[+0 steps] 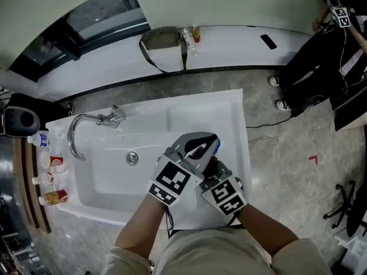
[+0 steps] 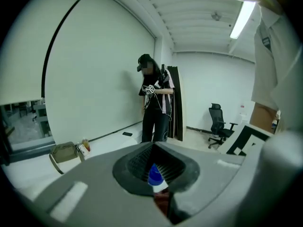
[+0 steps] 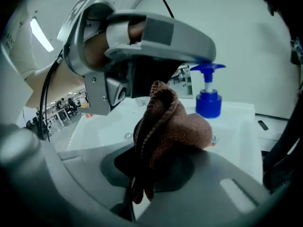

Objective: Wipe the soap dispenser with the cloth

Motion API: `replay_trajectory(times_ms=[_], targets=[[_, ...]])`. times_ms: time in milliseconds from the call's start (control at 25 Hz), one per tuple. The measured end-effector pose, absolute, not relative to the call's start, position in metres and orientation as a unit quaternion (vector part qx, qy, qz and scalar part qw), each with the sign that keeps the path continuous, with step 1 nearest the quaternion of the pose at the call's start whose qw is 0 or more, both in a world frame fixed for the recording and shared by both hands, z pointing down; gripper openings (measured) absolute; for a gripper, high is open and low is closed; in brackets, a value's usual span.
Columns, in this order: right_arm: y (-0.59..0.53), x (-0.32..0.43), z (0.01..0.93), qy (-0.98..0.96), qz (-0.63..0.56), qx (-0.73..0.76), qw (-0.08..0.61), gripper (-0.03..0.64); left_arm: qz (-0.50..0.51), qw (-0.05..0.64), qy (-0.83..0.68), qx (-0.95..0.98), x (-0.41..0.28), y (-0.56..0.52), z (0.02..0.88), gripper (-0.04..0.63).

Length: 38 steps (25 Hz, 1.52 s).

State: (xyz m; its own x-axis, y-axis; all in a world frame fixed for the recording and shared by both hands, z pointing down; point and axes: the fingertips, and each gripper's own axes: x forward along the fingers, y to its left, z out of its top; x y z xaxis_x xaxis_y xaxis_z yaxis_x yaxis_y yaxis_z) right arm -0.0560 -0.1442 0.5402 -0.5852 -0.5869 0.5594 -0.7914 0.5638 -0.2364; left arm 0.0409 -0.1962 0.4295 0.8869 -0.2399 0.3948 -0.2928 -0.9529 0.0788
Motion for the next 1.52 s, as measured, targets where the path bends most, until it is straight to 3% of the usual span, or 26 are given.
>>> replay_trajectory(times_ms=[160, 480, 960, 1240, 1520], targets=[[-0.155, -0.057, 0.555, -0.854, 0.262, 0.396, 0.213, 0.080, 0.175, 0.098, -0.141, 0.970, 0.041, -0.201, 0.429, 0.000], [-0.159, -0.005, 0.588, -0.786, 0.396, 0.453, 0.141, 0.080, 0.172, 0.089, -0.139, 0.971, 0.041, -0.203, 0.429, 0.000], [-0.156, 0.067, 0.581, -0.703, 0.486, 0.514, 0.075, 0.078, 0.160, 0.089, -0.126, 0.975, 0.042, -0.202, 0.429, 0.000], [-0.198, 0.115, 0.556, -0.710, 0.363, 0.581, 0.161, 0.080, 0.153, 0.087, -0.139, 0.975, 0.042, -0.201, 0.428, 0.000], [-0.185, 0.074, 0.591, -0.736, 0.374, 0.499, 0.264, 0.080, 0.155, 0.078, -0.146, 0.974, 0.042, -0.201, 0.428, 0.000]])
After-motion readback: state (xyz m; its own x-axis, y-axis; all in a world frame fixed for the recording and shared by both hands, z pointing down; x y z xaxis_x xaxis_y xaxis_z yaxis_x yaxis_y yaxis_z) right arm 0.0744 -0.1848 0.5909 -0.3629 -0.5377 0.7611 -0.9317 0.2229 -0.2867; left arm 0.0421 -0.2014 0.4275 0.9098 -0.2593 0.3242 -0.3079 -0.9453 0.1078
